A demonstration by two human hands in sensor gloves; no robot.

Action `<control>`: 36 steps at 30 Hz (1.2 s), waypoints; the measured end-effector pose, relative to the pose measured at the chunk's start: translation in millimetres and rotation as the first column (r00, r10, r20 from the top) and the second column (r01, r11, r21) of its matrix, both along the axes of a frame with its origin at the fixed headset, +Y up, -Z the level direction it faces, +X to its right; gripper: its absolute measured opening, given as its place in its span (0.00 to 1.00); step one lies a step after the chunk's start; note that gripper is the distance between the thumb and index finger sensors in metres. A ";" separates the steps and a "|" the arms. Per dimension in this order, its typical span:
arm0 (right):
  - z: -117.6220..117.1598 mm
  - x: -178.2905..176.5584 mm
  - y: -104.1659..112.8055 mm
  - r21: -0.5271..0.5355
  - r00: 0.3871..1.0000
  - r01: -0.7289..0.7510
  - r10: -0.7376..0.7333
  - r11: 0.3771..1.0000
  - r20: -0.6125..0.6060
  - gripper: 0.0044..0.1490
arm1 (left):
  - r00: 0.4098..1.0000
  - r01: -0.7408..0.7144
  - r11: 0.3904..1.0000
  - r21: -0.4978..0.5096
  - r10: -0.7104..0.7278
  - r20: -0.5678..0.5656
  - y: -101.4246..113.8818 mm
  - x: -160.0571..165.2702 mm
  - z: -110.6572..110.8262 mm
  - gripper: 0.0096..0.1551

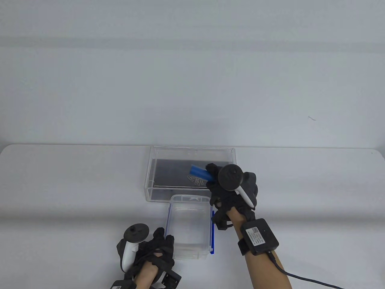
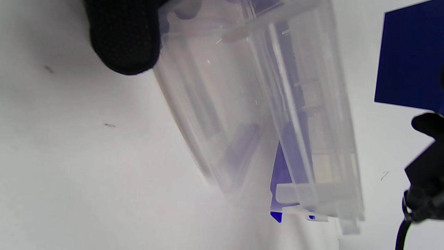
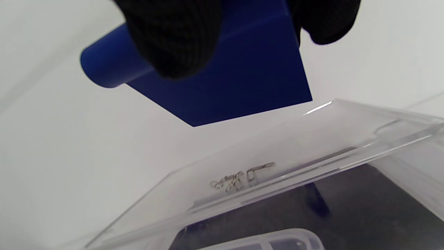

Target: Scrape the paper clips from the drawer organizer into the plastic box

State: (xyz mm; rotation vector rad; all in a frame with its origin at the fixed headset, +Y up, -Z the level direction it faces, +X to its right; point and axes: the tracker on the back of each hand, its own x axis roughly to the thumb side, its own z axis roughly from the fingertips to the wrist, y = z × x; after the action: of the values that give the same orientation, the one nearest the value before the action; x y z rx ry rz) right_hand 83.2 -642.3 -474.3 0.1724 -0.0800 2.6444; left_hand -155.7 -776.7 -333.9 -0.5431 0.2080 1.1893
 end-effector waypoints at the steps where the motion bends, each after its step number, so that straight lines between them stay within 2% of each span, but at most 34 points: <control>1: -6.1 -4.8 -1.8 -0.019 1.000 -0.031 0.031 0.999 -0.004 0.40 | 1.000 0.000 1.000 0.000 0.000 0.001 0.0 0.2 0.0 0.44; 6: -31.1 -22.6 -18.6 -0.126 0.989 -0.149 0.147 0.981 -0.025 0.40 | 1.000 0.020 1.000 0.013 -0.020 0.002 -0.6 0.2 -1.1 0.44; 11: -35.5 -23.2 -18.2 -0.179 0.982 -0.187 0.177 0.966 -0.071 0.41 | 1.000 0.025 1.000 0.014 -0.025 -0.004 -0.7 0.0 -1.5 0.45; 18: -21.3 -20.2 -4.0 -0.235 0.973 -0.185 0.145 0.954 -0.178 0.41 | 1.000 0.030 0.999 0.019 -0.030 0.003 -1.3 0.2 -1.8 0.45; 21: -11.5 -21.1 5.4 -0.275 0.968 -0.151 0.086 0.950 -0.234 0.41 | 1.000 0.020 1.000 0.018 -0.020 -0.006 -1.9 -0.6 -1.3 0.45; 24: 5.2 -23.9 11.9 -0.369 0.954 -0.081 -0.035 0.926 -0.298 0.41 | 1.000 0.029 0.999 0.022 -0.029 -0.005 -2.1 -0.6 -1.3 0.45; 27: 20.2 -24.4 14.0 -0.342 0.947 -0.075 -0.041 0.937 -0.318 0.41 | 0.999 0.039 0.999 0.028 -0.039 -0.002 -2.1 -0.7 -1.7 0.45; 32: 40.0 -13.7 12.1 -0.301 0.964 -0.015 -0.066 0.953 -0.259 0.41 | 0.999 0.047 0.998 0.030 -0.047 0.011 -1.6 -1.8 -2.5 0.45; 36: 61.9 3.0 13.3 -0.197 0.978 0.049 -0.087 0.979 -0.189 0.41 | 0.997 0.075 0.996 0.054 -0.077 0.020 2.7 -5.4 -3.7 0.44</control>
State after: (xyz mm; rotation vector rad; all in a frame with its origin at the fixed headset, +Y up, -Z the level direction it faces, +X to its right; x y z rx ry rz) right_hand 86.2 -629.0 -412.4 0.3578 0.2300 2.5329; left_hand -161.1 -774.0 -337.6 -0.4973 0.1768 1.1115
